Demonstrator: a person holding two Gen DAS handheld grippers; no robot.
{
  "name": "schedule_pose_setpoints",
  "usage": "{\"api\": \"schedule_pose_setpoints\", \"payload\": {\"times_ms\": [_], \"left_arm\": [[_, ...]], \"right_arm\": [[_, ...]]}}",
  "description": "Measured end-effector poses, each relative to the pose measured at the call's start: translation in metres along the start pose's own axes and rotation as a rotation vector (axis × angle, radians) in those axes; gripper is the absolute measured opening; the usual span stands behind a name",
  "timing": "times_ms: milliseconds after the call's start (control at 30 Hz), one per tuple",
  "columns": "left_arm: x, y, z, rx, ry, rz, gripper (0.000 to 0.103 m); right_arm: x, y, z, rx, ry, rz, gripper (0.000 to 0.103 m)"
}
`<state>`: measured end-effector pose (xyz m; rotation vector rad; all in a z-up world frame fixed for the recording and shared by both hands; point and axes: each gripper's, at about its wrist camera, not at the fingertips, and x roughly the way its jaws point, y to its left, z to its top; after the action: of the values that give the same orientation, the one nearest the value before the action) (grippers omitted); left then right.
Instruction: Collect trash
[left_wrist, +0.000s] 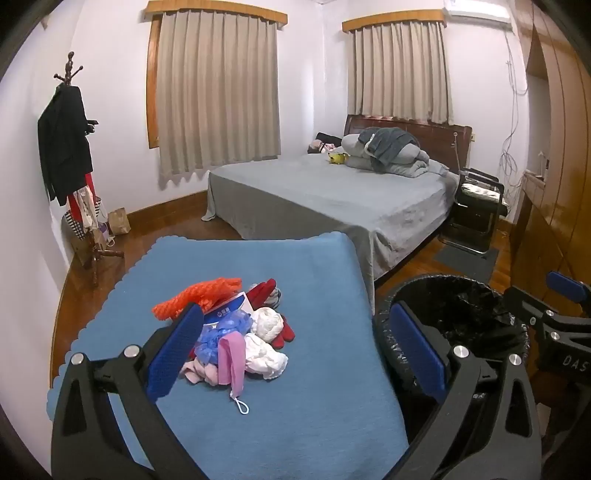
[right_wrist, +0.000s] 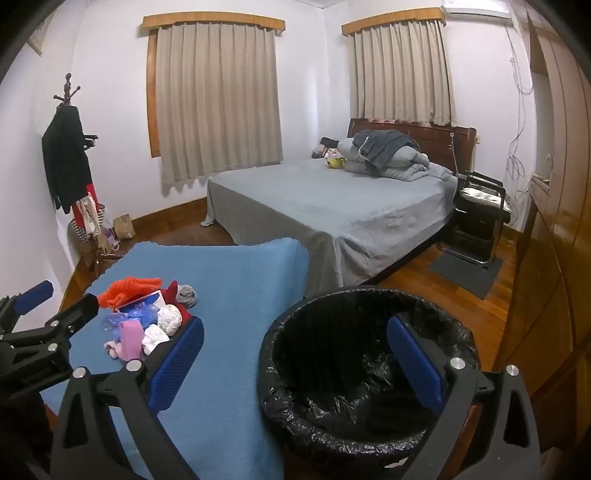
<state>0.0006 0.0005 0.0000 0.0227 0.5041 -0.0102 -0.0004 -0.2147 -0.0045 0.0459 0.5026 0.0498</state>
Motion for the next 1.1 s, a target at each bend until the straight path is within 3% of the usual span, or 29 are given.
{"api": "schedule_pose_setpoints", "payload": {"times_ms": [1100], "left_arm": [[0.004, 0.01, 0.006, -0.005, -0.01, 0.005, 0.098]], "right_arm": [[0.002, 0.002, 0.0, -0.001, 0.007, 0.001, 0.097]]}}
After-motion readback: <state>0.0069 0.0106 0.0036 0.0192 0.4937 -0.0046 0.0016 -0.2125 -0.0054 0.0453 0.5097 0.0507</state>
